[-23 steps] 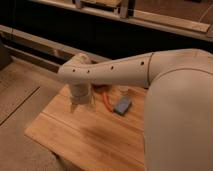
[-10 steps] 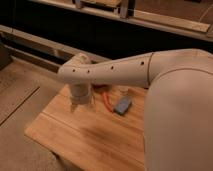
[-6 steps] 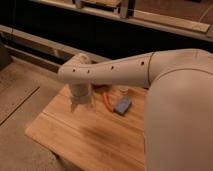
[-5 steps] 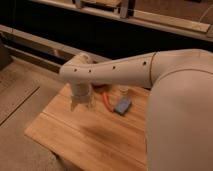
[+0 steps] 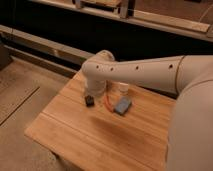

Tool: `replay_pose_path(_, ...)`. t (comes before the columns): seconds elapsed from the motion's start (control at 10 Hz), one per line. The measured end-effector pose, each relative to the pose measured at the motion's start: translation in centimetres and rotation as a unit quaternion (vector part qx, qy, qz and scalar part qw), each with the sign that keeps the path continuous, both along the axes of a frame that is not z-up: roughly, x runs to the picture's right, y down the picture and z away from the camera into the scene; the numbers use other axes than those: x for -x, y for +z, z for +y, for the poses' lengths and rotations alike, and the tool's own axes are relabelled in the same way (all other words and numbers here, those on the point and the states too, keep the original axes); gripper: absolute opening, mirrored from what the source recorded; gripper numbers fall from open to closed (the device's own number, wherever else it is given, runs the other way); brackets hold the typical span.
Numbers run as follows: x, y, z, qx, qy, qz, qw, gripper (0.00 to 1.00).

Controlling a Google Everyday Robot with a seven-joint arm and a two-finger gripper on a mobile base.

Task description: Wipe the white sponge on the table

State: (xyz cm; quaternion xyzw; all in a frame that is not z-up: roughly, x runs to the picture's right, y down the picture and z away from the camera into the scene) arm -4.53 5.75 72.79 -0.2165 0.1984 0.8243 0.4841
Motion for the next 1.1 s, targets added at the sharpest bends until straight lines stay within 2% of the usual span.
replay_pose_path(0.1,-2.9,0.2,0.7,0.018,0.008,0.023,0.9995,0.65)
replay_pose_path(0.2,-5.0,0.2,1.3,0.034,0.003,0.041,0.9986,0.65)
replay_pose_path(0.3,-7.4,-0.1,2.1,0.057,-0.014,0.063,0.9963,0.65)
replay_pose_path(0.4,-10.4,-1.1,2.8,0.092,-0.050,0.098,0.9897,0.65)
replay_pose_path(0.5,-12.8,-2.0,2.7,0.111,-0.070,0.125,0.9835,0.65)
replay_pose_path(0.6,-15.6,-3.2,2.3,0.133,-0.090,0.158,0.9743,0.65)
replay_pose_path(0.7,-18.1,-4.3,1.7,0.150,-0.104,0.187,0.9653,0.65)
replay_pose_path(0.8,-19.4,-4.8,1.2,0.157,-0.109,0.201,0.9608,0.65)
replay_pose_path(0.9,-20.4,-5.0,0.6,0.162,-0.111,0.213,0.9572,0.65)
replay_pose_path(1.0,-21.0,-4.9,0.1,0.162,-0.107,0.216,0.9569,0.65)
replay_pose_path(1.1,-21.2,-4.1,-0.4,0.156,-0.096,0.212,0.9599,0.65)
